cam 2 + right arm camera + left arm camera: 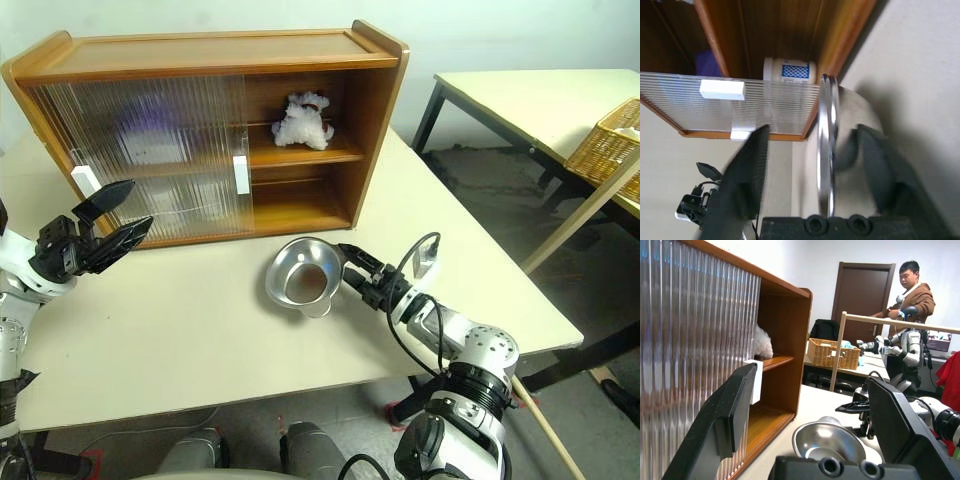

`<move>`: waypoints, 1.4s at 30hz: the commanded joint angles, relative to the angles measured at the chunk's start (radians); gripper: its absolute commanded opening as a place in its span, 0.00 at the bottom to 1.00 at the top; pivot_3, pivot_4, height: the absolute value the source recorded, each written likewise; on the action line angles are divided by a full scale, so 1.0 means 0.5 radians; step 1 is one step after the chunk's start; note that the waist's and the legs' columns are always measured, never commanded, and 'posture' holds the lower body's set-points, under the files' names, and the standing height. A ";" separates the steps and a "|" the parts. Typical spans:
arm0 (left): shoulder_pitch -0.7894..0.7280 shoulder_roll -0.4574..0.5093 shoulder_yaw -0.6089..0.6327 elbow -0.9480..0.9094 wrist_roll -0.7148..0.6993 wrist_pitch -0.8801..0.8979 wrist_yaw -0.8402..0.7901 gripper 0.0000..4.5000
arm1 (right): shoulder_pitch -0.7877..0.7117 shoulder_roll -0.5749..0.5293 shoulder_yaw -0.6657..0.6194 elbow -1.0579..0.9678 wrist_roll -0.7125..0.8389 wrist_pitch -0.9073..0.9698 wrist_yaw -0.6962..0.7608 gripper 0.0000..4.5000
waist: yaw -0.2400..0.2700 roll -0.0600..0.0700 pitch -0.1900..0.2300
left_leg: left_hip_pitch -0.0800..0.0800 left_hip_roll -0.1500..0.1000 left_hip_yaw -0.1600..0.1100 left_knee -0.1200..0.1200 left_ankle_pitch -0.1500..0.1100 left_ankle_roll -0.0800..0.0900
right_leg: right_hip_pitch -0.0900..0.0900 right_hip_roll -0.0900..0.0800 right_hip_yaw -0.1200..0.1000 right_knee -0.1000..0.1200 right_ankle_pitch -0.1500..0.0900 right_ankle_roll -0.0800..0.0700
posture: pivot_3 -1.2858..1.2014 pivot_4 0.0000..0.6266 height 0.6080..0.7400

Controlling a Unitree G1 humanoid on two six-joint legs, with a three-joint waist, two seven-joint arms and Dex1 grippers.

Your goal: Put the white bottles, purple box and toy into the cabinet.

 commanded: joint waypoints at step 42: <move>-0.043 0.059 0.023 -0.012 -0.009 0.052 -0.006 1.00 | -0.028 -0.150 0.278 0.333 -0.049 -0.420 0.216 0.99 | -0.001 0.000 0.000 | -0.001 0.000 0.000 0.001 0.000 0.000 | -0.001 0.000 0.000 0.000 0.001 0.001 | 0.49 0.02 1.00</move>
